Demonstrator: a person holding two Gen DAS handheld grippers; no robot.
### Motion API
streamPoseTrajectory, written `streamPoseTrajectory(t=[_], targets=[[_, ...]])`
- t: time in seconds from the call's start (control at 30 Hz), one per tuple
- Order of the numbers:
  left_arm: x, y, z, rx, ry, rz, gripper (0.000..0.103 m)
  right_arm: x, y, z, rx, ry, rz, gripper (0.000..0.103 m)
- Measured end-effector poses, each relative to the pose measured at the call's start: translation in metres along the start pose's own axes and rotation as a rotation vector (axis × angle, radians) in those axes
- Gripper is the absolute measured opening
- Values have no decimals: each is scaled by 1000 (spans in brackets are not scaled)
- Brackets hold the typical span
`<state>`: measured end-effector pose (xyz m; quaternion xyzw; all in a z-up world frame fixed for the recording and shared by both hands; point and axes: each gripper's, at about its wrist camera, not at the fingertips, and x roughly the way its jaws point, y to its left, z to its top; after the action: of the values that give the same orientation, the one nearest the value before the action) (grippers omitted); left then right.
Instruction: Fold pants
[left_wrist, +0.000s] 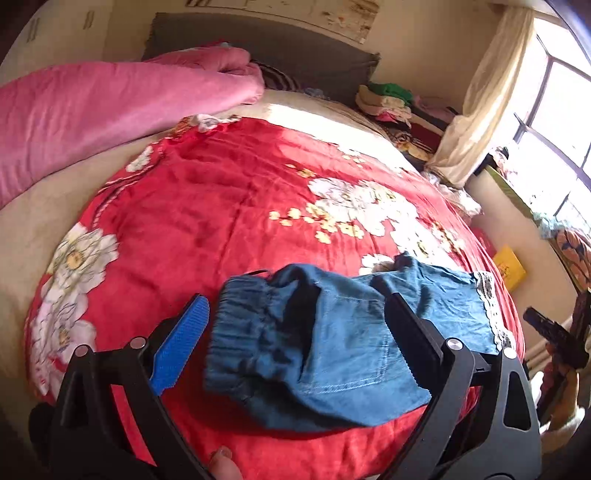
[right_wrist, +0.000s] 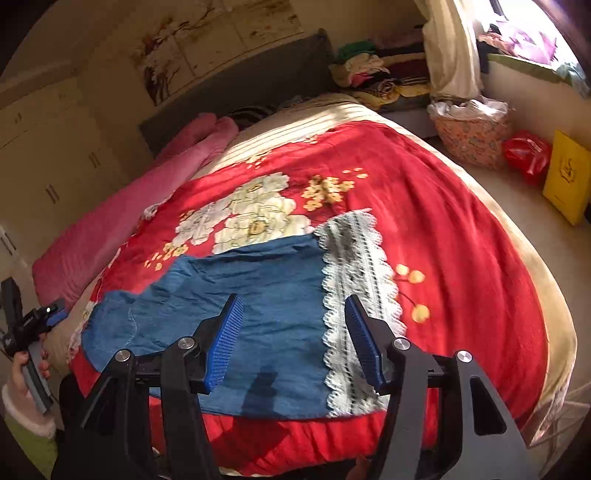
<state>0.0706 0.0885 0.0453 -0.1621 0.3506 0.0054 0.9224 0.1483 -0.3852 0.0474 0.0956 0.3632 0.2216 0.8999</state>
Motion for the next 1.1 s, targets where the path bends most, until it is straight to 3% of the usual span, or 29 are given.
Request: streamPoseTrajectory(t=[0.13,0.2,0.27,0.37,0.47,0.6,0.63,0.67,0.7,0.87,1.0,1.07,1.1], targets=[[48,-43,3,100,101,-114,89,56,65,30,-198,102,130,64],[71,-61,-2,147,160,-143,88,86,89,42,-231,165,160,65],[92,-71,-14,206,214,-126,80,115,104,56,-222,224,214,64],[119,-61,-41,223,326,-76,75,150,118,75,-216,286,224,64],[116,-57,-58,282,287,-47,72,181,130,85,-237,341,209,64],[109,-52,-57,265,285,-61,72,220,145,83,-280,444,185,64],[109,-51,-56,260,285,-66,72,230,148,80,-292,477,173,54],[109,-52,-54,258,286,-68,72,240,151,75,-311,513,165,36],[109,-52,-54,259,284,-71,72,248,153,71,-321,539,168,2],[109,-49,-53,243,272,-87,72,256,146,73,-255,454,135,1],[112,-51,-53,245,271,-79,72,272,141,68,-241,444,81,2],[114,-51,-54,249,271,-77,73,268,134,71,-202,409,94,4],[113,-51,-54,251,270,-78,73,260,124,75,-150,389,101,12]])
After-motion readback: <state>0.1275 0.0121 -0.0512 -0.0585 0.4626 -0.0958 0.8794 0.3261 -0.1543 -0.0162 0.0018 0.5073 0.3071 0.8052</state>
